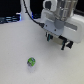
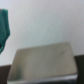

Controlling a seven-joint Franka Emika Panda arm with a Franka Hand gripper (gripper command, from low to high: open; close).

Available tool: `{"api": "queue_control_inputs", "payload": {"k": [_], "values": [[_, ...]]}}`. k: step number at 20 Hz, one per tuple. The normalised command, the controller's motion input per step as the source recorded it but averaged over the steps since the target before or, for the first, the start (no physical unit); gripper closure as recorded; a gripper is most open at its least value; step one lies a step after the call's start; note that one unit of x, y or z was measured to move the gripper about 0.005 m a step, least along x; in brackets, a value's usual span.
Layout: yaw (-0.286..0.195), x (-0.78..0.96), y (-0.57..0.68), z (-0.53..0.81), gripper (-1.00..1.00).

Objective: Open the kcup holder, insert the kcup into the holder, and close the kcup holder

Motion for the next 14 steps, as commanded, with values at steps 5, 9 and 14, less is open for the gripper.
{"api": "queue_control_inputs", "payload": {"k": [5, 9, 14], "values": [[-0.16, 0.33, -0.71, 0.17, -1.0], [-0.165, 0.31, -0.77, 0.08, -1.0], [-0.172, 0.3, -0.73, 0.03, -1.0]]}}
